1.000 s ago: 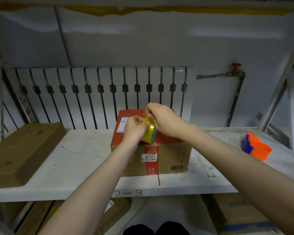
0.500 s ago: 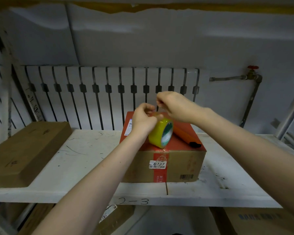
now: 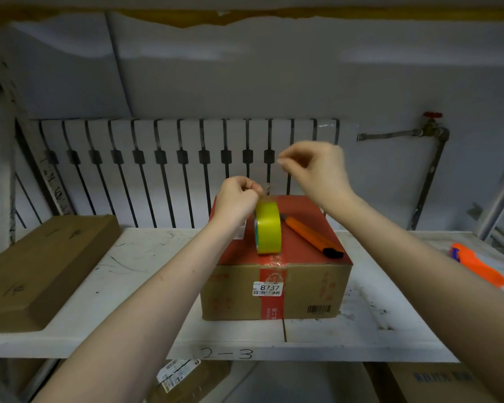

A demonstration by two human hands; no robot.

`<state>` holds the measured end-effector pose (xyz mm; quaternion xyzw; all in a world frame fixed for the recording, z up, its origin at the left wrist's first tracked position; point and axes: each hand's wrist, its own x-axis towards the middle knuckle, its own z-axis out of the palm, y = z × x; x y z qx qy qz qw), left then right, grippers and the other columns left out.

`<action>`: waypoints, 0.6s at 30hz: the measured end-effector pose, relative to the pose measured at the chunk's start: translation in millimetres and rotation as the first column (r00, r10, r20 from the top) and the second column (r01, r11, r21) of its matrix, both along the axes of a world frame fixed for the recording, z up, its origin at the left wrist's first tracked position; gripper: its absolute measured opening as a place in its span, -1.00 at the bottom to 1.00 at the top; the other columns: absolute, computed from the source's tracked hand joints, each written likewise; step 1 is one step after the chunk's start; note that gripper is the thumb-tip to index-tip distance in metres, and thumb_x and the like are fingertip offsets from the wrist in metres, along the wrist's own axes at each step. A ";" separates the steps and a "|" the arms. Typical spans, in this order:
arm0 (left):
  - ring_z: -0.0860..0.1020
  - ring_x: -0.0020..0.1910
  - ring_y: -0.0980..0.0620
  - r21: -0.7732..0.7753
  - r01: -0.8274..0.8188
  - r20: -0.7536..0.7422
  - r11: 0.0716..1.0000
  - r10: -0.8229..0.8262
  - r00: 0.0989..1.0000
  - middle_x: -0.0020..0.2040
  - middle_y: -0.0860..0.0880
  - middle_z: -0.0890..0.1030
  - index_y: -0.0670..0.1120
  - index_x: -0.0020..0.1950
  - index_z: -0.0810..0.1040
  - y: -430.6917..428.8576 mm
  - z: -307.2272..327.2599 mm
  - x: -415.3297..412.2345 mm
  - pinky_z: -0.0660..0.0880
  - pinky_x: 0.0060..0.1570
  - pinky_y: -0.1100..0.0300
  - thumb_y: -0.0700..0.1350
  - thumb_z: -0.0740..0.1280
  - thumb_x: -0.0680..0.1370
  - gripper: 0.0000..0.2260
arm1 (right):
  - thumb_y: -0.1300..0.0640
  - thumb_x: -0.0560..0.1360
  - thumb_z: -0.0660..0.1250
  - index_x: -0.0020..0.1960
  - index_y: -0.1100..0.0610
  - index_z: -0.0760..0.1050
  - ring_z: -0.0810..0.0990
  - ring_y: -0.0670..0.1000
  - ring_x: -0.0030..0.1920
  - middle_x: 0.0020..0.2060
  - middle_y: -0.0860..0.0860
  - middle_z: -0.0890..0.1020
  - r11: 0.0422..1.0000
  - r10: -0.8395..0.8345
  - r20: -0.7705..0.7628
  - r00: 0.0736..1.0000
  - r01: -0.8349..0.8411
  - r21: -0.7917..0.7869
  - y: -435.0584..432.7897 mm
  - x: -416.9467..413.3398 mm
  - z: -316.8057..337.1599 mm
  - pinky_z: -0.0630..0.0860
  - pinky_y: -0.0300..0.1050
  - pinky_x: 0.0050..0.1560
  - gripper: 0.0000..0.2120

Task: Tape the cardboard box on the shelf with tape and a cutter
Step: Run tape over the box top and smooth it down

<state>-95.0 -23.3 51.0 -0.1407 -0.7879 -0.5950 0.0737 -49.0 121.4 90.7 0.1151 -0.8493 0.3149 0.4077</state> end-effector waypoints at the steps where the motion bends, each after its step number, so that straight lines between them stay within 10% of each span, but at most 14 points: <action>1: 0.55 -0.05 -0.04 0.005 -0.010 0.022 1.000 0.010 1.000 -0.24 0.00 0.55 -0.03 -0.30 0.52 -0.2 -0.4 -0.5 0.51 -0.01 0.07 -0.28 0.26 0.49 -0.78 | 0.15 0.47 0.39 -0.07 0.10 0.64 0.65 -0.10 -0.13 -0.18 -0.04 0.68 0.988 -0.010 -0.036 0.999 0.004 -0.152 4.1 0.7 -0.8 0.58 -0.20 -0.01 -0.92; 7: 0.52 -0.14 -0.02 0.027 -0.021 0.061 0.999 0.019 0.998 -0.28 -0.01 0.55 -0.05 -0.30 0.52 -1.9 -4.0 0.9 0.49 -0.01 0.06 -0.30 0.25 0.47 -0.79 | 0.31 0.44 0.33 -0.05 0.09 0.47 0.57 -0.11 -0.22 -0.11 0.03 0.62 0.972 0.092 0.442 0.893 0.016 -0.235 11.3 -10.6 -40.5 0.59 -0.14 -0.05 -0.83; 18: 0.45 -0.32 0.06 0.065 0.107 0.063 0.992 -0.111 0.992 -0.28 -0.08 0.52 -0.15 -0.22 0.44 -8.9 3.0 9.8 0.35 -0.54 0.51 -0.36 0.21 0.51 -0.83 | 0.21 0.44 0.41 -0.18 0.04 0.43 0.53 0.01 -0.30 -0.24 0.14 0.61 0.905 0.245 0.271 0.931 -0.119 -0.409 -5.0 -26.0 -58.4 0.58 0.06 -0.12 -0.83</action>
